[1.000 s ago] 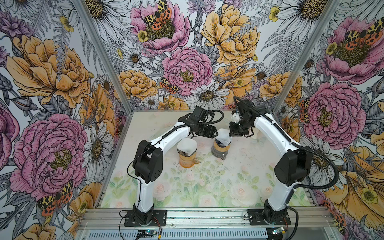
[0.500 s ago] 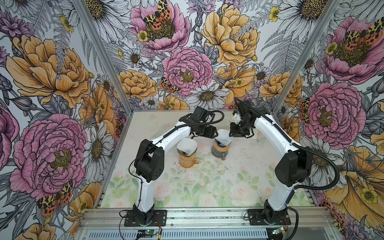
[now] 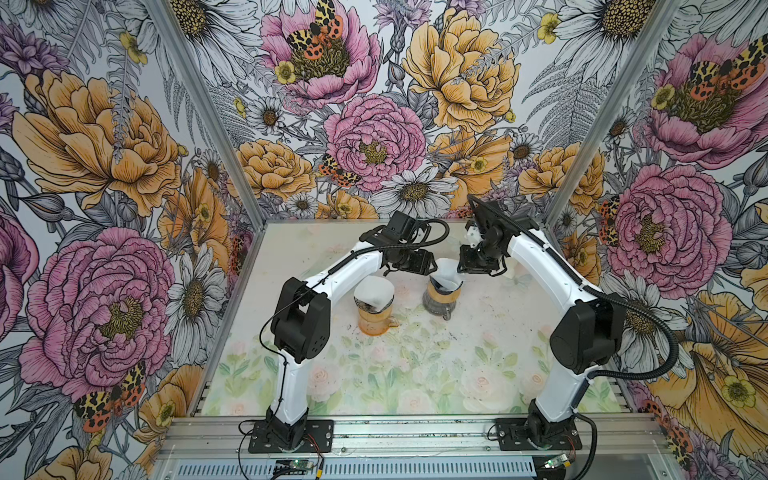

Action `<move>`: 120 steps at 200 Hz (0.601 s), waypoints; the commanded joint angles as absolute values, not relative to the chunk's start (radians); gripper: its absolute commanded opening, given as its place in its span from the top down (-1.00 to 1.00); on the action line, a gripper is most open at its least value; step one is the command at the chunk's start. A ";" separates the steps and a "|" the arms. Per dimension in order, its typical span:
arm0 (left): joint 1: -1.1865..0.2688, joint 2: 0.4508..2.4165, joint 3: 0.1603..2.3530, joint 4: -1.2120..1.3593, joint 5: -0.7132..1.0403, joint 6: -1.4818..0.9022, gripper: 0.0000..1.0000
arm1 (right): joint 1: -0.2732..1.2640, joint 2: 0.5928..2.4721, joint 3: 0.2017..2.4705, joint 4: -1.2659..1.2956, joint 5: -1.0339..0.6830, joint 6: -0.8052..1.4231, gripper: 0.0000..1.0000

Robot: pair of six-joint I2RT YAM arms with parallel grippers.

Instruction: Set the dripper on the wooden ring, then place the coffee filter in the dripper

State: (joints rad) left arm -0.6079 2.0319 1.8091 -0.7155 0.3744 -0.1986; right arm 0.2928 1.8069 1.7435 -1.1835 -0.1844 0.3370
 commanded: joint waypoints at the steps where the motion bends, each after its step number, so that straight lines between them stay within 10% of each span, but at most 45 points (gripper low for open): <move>1: -0.619 2.052 1.847 -0.727 0.386 -0.185 -0.30 | 0.307 1.805 1.738 -1.166 -0.129 0.353 0.29; 120: -0.629 2.058 1.851 -0.759 0.351 -0.166 -0.28 | 0.330 1.812 1.687 -1.142 -0.088 0.352 0.26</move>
